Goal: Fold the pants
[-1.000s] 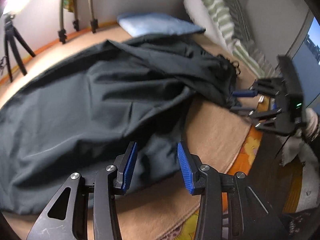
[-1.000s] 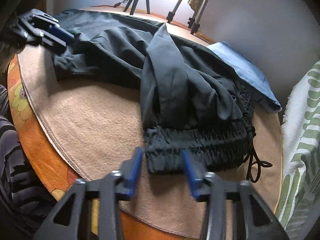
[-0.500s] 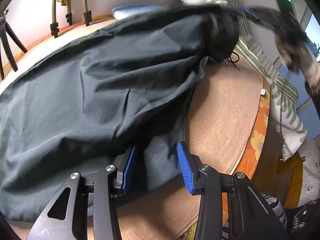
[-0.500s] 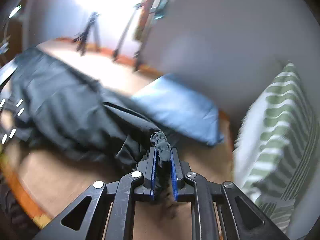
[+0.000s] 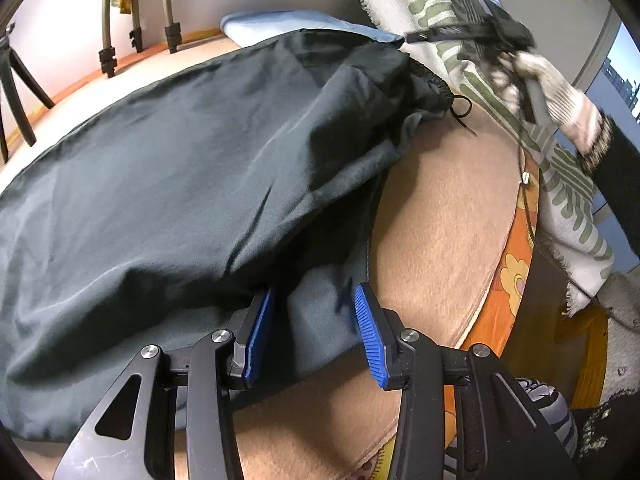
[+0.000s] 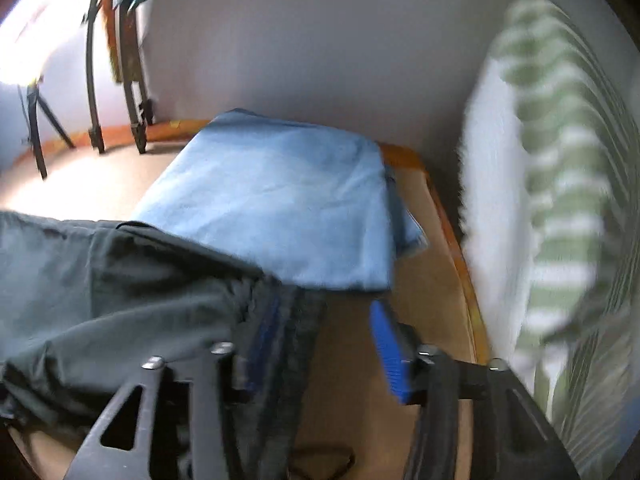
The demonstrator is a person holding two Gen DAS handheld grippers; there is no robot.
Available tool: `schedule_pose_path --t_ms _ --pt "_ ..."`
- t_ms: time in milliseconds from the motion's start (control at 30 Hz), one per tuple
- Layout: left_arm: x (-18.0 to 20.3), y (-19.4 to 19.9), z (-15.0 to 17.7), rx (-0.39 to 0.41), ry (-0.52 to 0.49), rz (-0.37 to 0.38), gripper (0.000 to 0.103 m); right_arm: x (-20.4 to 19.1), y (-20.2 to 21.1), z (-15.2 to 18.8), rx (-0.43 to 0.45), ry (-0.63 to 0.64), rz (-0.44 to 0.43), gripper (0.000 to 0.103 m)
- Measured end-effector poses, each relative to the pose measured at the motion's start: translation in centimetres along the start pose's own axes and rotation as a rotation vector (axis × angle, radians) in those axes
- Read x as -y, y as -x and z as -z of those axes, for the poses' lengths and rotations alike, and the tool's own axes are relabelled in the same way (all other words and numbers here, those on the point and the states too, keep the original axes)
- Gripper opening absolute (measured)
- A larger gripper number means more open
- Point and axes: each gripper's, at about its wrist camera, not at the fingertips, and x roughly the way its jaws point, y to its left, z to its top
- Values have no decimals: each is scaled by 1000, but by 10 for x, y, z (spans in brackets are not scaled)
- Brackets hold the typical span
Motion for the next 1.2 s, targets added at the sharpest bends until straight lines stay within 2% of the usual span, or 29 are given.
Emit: schedule_pose_path --t_ms 100,167,200,333,433,600,733,800,867,933,1033,1067,1133,1167,1200 --pt "7 9 1 10 -22 -3 44 18 21 34 -22 -122 -46 67" --pt "18 15 4 15 -74 -31 56 29 32 60 -47 -232 -122 69" --pt "21 16 5 13 -91 -42 58 31 35 68 -58 -271 -150 70" --pt "36 8 5 -19 -168 -97 60 31 37 105 -96 -446 -253 70" --pt "42 -1 3 -29 -206 -141 60 19 29 111 -113 -464 -251 71" --pt "53 -15 1 -42 -286 -216 60 10 15 112 -126 -594 -343 71" --pt "49 -17 1 -33 -282 -217 60 11 5 110 -133 -677 -367 71" --pt "42 -17 0 -12 -264 -213 53 13 1 113 -140 -724 -374 71" --pt "34 -17 -3 0 -226 -178 26 15 -5 119 -145 -790 -407 71" --pt "29 -18 -7 11 -200 -177 12 17 -7 119 -118 -819 -403 71" --pt "22 -18 -10 19 -159 -150 7 19 -12 117 -92 -875 -411 71" --pt "20 -15 -11 25 -149 -143 7 18 -13 115 -88 -890 -405 67" --pt "21 -9 -10 39 -145 -129 6 17 -15 111 -83 -896 -381 52" --pt "23 -5 -10 47 -146 -122 6 16 -16 108 -80 -893 -379 39" --pt "25 1 -9 58 -146 -116 6 17 -14 105 -72 -889 -374 33"
